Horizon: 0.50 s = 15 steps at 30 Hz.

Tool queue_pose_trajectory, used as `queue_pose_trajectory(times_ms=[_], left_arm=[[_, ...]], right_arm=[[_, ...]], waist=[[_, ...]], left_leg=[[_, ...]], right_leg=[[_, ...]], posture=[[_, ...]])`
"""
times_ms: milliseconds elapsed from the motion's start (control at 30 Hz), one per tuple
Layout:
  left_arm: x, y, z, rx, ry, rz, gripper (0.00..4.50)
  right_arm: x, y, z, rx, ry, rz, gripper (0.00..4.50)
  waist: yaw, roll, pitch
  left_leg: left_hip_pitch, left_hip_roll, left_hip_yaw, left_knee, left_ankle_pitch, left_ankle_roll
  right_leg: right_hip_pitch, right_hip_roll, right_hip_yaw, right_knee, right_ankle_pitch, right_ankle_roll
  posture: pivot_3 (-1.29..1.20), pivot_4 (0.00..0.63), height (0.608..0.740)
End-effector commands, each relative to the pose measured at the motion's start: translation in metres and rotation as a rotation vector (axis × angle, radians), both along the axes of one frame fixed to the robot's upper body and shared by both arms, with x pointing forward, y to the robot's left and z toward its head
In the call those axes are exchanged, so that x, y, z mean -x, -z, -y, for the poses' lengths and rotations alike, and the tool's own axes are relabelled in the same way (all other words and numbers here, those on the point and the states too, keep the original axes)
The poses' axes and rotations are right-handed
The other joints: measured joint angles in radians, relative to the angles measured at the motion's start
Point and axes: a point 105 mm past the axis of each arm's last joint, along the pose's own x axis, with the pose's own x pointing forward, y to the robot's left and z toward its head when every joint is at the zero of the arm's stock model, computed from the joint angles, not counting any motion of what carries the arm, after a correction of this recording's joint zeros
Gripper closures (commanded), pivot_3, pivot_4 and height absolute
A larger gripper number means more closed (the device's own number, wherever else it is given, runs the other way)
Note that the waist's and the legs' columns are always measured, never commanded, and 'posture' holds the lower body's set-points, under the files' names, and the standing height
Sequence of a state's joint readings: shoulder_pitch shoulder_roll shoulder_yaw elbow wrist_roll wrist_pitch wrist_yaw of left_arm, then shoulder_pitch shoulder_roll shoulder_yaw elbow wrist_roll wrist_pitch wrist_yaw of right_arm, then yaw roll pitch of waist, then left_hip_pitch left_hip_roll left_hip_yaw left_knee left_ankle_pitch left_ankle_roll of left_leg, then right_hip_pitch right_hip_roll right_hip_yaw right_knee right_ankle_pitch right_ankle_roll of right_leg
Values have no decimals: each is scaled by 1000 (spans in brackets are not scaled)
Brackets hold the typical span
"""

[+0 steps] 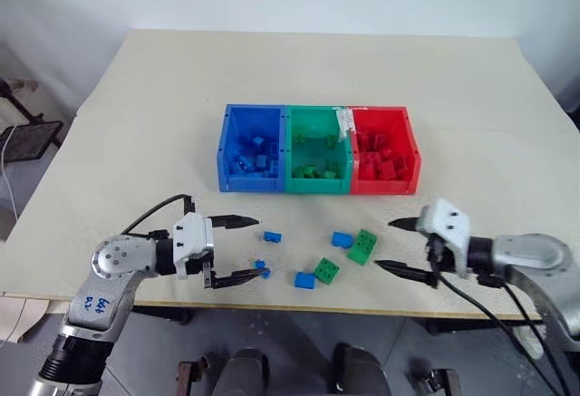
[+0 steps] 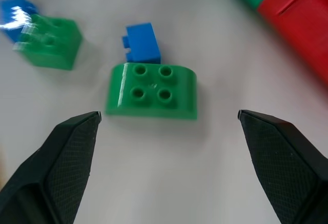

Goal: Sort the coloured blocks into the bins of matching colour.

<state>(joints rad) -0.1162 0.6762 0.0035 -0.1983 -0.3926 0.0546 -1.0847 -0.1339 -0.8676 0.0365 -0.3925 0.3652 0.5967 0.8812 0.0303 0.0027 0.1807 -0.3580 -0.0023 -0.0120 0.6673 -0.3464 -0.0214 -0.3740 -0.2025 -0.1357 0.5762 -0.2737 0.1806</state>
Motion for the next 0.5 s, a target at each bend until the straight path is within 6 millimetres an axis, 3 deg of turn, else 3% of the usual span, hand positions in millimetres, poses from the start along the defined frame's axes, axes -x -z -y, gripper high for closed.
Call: queue_pose_trajectory(times_ms=[33, 133, 300, 433, 500], left_arm=[[5, -9, -1, 6, 15, 36, 13], [5, -9, -1, 5, 11, 44, 13], [5, -13, -1, 14, 5, 69, 0], [6, -15, -1, 29, 13, 83, 0], [5, -18, -1, 45, 2, 89, 0]], right_arm=[[-5, 9, -15, 4, 6, -6, 0], [-8, 16, -25, 24, -4, -3, 0], [-12, 22, -26, 48, 23, 0, 1141], [-15, 13, -23, 44, 25, 23, 1144], [-14, -1, -22, 17, -10, 54, 1144]], waist=[[-3, 0, 0], [-7, 0, 0], [-11, -1, -1], [-11, -2, -1], [-10, -2, -1]], left_leg=[[0, 0, 0, 0, 0, 0], [0, 0, 0, 0, 0, 0], [2, 1, 1, -1, 0, 0], [2, 1, 1, 0, 0, 0], [2, 1, 1, 0, 0, 0]], right_leg=[[0, 0, 0, 0, 0, 0], [-1, 0, 0, 0, 0, 0], [-1, 1, 1, 2, 0, 0], [0, 1, 1, 2, 0, 0], [0, 1, 1, 2, 0, 0]], posture=[[0, 150, 740], [0, 150, 740], [0, 150, 740], [0, 150, 740], [0, 150, 740]])
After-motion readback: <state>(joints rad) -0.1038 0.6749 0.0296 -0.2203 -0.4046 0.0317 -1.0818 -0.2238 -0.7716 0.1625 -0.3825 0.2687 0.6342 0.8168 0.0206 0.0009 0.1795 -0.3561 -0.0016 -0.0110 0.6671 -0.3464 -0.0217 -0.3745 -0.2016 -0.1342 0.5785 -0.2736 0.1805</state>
